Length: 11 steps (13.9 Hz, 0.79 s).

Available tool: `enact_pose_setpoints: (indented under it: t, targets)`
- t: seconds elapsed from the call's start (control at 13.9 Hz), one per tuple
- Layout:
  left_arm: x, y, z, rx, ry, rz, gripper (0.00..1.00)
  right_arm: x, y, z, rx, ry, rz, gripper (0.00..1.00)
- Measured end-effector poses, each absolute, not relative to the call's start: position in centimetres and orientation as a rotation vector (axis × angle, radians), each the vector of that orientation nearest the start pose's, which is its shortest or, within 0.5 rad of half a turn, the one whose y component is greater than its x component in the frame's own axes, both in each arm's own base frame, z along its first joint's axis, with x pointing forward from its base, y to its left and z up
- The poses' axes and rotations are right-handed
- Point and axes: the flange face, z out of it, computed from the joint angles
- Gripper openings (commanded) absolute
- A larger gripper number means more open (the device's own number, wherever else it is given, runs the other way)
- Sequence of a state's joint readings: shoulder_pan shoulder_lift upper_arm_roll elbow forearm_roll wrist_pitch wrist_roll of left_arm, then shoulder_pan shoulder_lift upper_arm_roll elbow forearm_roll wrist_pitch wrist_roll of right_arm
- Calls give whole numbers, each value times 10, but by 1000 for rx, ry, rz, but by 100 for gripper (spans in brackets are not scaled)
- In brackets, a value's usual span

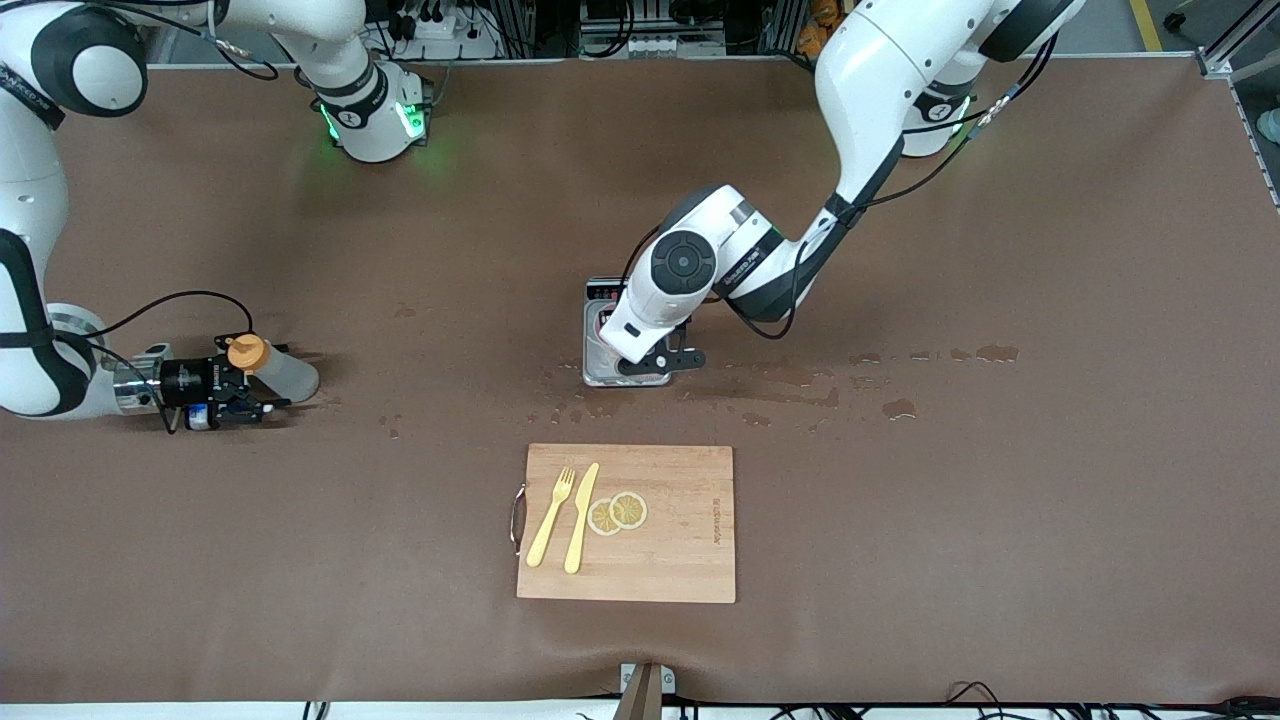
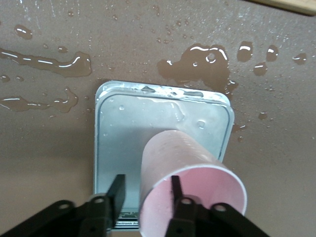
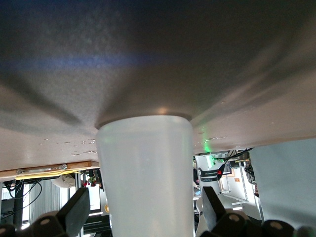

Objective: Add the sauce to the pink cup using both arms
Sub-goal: 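Carry the pink cup onto the scale while the right gripper grasps the bottle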

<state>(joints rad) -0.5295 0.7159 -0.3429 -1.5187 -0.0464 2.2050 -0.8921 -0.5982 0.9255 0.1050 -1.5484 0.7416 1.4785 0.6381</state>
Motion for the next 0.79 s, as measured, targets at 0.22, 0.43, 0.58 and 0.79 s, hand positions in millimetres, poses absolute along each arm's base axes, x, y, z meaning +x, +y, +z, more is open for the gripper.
enact_pose_setpoints:
  t: [0.22, 0.43, 0.58, 0.79]
  targets:
    - [493, -520, 275, -3315, -218, 285, 100, 555, -215, 102, -1564, 1424, 1217, 70]
    - [501, -517, 298, -3337, -227, 236, 100, 554, -215, 103, -1562, 1420, 1223, 61]
    - [503, -515, 308, -3343, -232, 216, 100, 554, -215, 103, -1562, 1418, 1224, 60]
    - [513, -501, 329, -3332, -250, 196, 100, 557, -216, 106, -1564, 1424, 1221, 58]
